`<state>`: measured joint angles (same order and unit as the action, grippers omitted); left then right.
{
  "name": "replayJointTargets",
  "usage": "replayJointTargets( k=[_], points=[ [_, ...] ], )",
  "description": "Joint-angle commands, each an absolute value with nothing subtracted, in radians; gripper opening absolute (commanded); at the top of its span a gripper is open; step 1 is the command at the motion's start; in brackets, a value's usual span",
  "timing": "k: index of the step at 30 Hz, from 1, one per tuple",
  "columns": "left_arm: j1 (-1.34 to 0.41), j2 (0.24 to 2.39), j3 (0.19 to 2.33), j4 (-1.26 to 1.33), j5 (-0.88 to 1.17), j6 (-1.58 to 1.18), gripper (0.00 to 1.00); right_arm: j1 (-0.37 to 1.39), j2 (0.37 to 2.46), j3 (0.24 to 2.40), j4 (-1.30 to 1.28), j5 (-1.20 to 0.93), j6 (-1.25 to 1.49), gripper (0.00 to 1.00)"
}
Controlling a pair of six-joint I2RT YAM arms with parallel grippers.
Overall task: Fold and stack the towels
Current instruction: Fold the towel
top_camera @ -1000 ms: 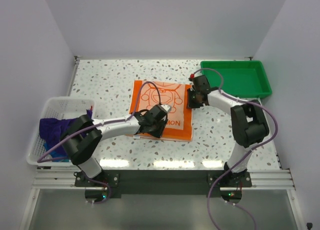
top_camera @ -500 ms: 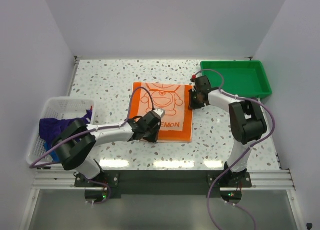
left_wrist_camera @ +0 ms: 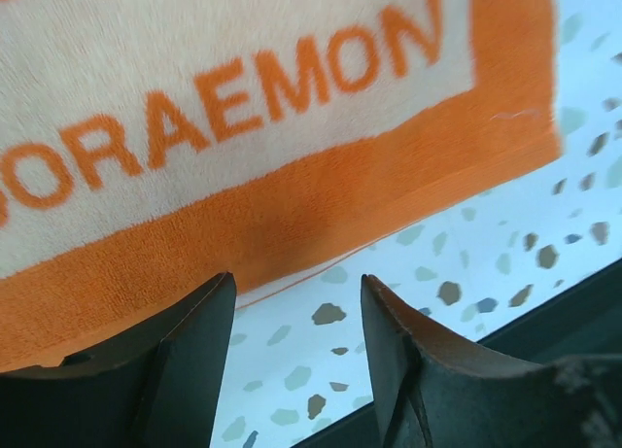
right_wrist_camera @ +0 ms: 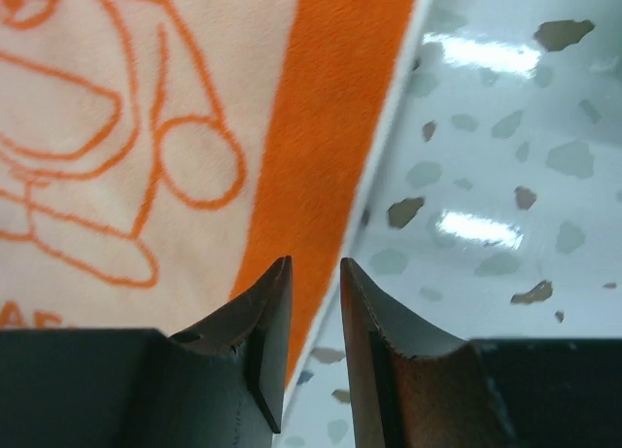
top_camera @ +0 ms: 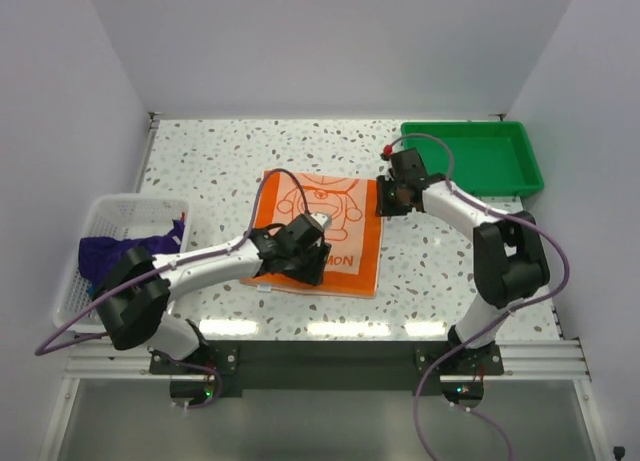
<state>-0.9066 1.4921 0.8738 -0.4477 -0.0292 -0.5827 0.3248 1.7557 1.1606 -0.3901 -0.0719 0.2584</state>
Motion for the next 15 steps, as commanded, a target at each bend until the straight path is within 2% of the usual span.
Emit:
replayJointTargets(
  k=[1, 4, 7, 11, 15],
  points=[
    [-0.910, 1.421, 0.992, -0.512, -0.089, -0.597, 0.60, 0.406, 1.625, 1.129, -0.459, -0.072, 0.293, 0.31],
    [-0.876, 1.408, 1.026, -0.540, -0.133, -0.594, 0.60, 0.492, 1.565, 1.080, -0.492, -0.049, 0.339, 0.31],
    [-0.770, 1.408, 0.993, -0.529, -0.111, -0.586, 0.57, 0.561, 1.520, 1.019, -0.485, -0.066, 0.370, 0.31],
    [-0.658, 1.431, 0.948, -0.463, -0.118, -0.549, 0.56, 0.659, 1.529, 0.991, -0.505, -0.064, 0.347, 0.31],
    [-0.624, 1.515, 0.942, -0.428, -0.138, -0.532, 0.56, 0.712, 1.549, 0.988, -0.525, -0.034, 0.344, 0.32]
  ],
)
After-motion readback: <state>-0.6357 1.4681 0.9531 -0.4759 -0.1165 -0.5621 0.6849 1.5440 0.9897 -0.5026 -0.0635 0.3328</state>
